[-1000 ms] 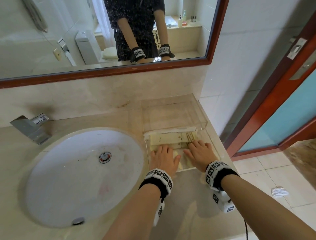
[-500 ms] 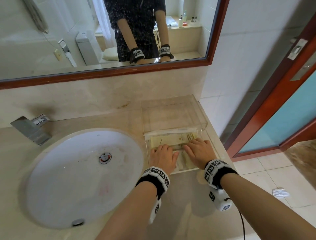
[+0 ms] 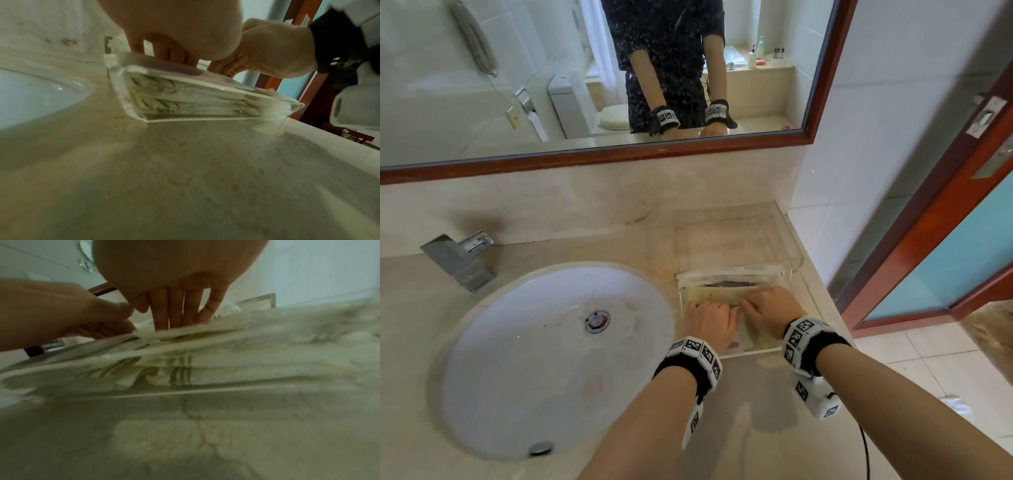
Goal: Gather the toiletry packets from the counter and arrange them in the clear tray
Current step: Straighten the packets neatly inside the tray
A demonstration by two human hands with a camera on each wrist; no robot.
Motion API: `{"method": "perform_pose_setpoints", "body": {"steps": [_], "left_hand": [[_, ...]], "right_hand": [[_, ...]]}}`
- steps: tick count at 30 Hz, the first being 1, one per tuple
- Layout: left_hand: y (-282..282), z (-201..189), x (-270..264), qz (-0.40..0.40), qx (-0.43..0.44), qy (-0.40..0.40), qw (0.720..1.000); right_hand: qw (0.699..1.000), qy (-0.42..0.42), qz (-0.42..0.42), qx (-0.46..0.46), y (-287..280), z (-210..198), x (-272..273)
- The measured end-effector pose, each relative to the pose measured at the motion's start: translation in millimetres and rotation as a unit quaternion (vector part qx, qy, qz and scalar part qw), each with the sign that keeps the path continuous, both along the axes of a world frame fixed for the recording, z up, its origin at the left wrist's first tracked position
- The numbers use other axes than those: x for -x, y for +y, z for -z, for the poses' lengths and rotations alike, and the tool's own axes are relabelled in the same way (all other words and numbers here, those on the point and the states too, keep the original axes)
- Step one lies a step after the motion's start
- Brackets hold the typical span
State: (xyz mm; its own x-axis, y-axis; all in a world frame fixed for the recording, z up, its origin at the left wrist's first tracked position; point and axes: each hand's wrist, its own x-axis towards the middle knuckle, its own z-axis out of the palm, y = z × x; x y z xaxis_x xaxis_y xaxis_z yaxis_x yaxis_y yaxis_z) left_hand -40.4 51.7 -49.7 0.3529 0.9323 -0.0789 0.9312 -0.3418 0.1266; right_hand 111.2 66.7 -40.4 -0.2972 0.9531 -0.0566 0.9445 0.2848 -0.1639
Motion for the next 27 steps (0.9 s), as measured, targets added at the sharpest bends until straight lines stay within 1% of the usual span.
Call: {"method": "perform_pose_setpoints", "body": {"steps": [4,12,18,22,24,27], "left_hand": [[1,-2,1,0.003,-0.013,0.005,1.000],[6,-17,10,0.003,-0.043,-0.019,0.999],[14,-14,9,0.003,-0.038,0.025,0.999],[12,-11,12,0.001,-0.025,-0.008,1.000],[12,-12,17,0.006,-0.016,-0.014,1.000],[14,-13,24,0.023,-0.004,-0.005,1.000]], "right_hand": [[0.999,-0.002,0.002,0.042,5,-1,4],[0.999,-0.001,-0.005,0.043,8,2,3],[0.998,0.024,0.016,0.051,7,2,2],[0.997,0.039,0.039,0.060,8,3,-1],[0.996,0.049,0.023,0.069,7,0,3],[0.995,0.057,-0.032,0.072,1,-3,15]]}}
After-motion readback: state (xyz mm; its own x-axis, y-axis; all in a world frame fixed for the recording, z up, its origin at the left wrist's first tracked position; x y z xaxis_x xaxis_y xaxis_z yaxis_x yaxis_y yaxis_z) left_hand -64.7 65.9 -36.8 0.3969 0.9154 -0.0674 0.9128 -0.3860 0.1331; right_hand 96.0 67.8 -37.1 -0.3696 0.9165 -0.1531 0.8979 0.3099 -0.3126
